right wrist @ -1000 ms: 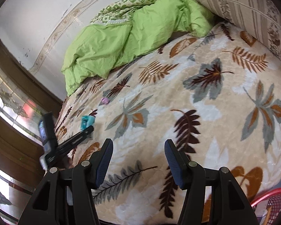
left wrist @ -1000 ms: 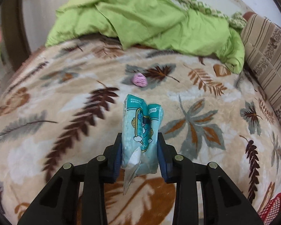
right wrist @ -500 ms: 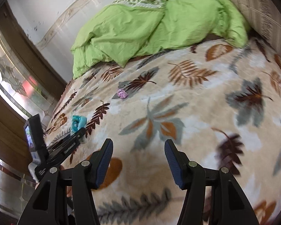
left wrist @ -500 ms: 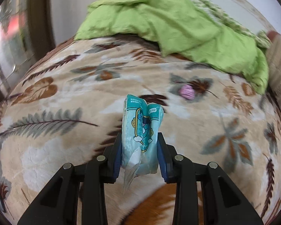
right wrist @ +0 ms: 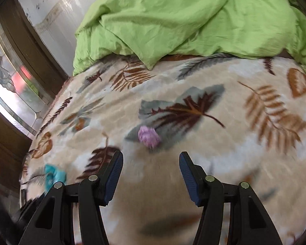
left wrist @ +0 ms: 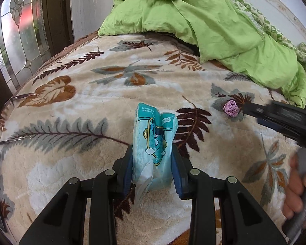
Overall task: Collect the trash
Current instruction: 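Grasp the purple crumpled paper with the right tool while the left tool holds the packet, then lift the teal packet in the left tool and purple paper in the right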
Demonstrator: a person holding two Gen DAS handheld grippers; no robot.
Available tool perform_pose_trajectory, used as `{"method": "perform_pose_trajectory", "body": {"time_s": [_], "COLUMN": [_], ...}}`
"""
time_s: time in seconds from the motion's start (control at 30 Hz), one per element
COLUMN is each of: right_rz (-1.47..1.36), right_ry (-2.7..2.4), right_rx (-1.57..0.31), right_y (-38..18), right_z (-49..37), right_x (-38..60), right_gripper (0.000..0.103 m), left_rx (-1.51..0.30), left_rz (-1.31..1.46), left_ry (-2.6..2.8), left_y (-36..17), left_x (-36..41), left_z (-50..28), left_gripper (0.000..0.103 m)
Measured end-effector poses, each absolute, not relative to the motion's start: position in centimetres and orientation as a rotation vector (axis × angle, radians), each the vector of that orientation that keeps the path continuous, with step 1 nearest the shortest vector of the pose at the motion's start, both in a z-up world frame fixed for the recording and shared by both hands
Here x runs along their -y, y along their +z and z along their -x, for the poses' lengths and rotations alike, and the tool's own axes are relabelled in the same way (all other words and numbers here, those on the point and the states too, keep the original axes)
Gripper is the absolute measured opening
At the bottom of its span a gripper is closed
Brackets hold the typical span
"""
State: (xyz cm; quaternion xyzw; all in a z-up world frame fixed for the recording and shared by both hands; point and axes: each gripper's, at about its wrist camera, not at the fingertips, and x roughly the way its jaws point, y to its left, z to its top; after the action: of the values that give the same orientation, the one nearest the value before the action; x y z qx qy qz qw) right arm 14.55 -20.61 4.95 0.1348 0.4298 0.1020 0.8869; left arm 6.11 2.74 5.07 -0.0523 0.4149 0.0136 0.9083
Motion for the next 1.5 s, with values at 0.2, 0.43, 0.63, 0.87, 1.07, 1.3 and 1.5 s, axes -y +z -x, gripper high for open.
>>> {"method": "perform_pose_trajectory", "body": {"time_s": [0.2,0.43,0.63,0.87,1.07,1.3,1.5], "right_rz": [-0.264,-0.179,-0.237,-0.27,-0.263,-0.283,-0.313], "right_ry": [0.217,0.203,0.193,0.17,0.176,0.178,0.175], "right_rx": [-0.929,-0.899,-0.85,-0.788,-0.767,-0.77,-0.767], "right_y": [2.6,2.5,4.1,5.7,6.2,6.3,7.0], "right_z": [-18.6,-17.0,-10.2,-3.9,-1.4,-0.4,1.2], "right_x": [19.1,18.7,20.9,21.8,21.4,21.4,21.5], "right_gripper": [0.059,0.032,0.032,0.032,0.032,0.032,0.032], "left_rx": [-0.862,-0.861,-0.828,-0.789,-0.775,-0.757,-0.746], "left_rz": [0.089,0.071,0.034,-0.003,-0.016,-0.023,-0.023], "left_ry": [0.035,0.033,0.034,0.034,0.023,0.01,-0.025], "left_y": [4.8,4.7,5.3,5.8,6.2,6.7,7.2], "left_x": [-2.4,-1.8,-1.0,-0.1,0.4,0.9,1.6], "left_z": [-6.4,-6.4,-5.9,-5.3,-4.9,-4.4,-3.5], "left_gripper": [0.033,0.033,0.033,0.033,0.033,0.033,0.033]}}
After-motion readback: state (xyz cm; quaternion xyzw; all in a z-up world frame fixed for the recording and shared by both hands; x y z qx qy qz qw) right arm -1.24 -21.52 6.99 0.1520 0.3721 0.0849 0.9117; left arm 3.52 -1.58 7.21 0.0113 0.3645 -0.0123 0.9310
